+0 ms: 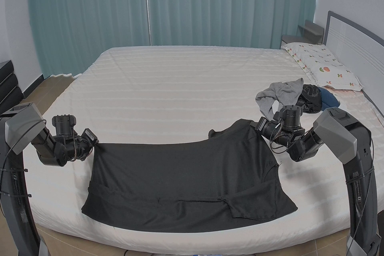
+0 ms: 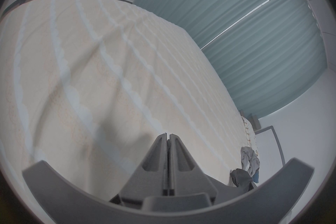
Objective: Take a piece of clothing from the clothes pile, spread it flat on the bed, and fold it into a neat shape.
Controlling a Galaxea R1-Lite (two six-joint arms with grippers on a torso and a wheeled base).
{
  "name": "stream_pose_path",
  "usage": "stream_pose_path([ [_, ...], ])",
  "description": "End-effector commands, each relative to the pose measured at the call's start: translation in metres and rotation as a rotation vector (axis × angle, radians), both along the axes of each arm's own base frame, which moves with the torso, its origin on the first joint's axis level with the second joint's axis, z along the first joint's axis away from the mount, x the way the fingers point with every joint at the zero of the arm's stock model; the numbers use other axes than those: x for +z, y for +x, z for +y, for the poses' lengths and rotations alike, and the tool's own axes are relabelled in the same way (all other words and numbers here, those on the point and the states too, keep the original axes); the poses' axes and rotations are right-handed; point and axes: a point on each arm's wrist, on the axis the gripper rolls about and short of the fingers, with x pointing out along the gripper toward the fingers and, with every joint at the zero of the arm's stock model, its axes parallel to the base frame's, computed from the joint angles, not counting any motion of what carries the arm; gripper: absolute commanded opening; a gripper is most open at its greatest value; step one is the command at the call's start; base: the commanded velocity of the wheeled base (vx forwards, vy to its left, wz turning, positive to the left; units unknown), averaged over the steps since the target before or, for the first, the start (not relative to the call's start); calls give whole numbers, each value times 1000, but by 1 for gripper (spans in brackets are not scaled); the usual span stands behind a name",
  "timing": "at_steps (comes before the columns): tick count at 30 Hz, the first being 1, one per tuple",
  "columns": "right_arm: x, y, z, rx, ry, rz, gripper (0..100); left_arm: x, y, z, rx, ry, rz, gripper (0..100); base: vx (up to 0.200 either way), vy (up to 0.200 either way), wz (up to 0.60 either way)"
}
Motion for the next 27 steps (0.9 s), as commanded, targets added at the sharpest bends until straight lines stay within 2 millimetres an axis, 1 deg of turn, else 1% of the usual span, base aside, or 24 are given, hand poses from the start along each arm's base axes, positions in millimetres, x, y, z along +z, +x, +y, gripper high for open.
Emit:
stream_pose_path([
  [1, 4, -2, -6, -12, 2, -18, 0, 10, -3, 1, 6, 4, -28, 0, 0, 0, 0],
  [4, 0, -6, -6, -11, -3, -6, 0, 12, -5, 0, 6, 6, -39, 0, 0, 0, 0],
  [9, 7, -4, -10, -20, 9, -61, 0, 13, -6, 1, 11, 13, -63, 0, 0, 0, 0],
  [16, 6, -5, -8, -16, 6, -60, 0, 10, -6, 0, 5, 17, -63, 0, 0, 0, 0],
  [22, 0, -15, -10, -7, -5, -7, 0, 8, -9, 0, 0, 17, -50, 0, 0, 0, 0],
  [27, 6, -22, -12, 12, -2, 4, 0, 7, -18, -2, -21, 47, -33, 0, 0, 0, 0],
])
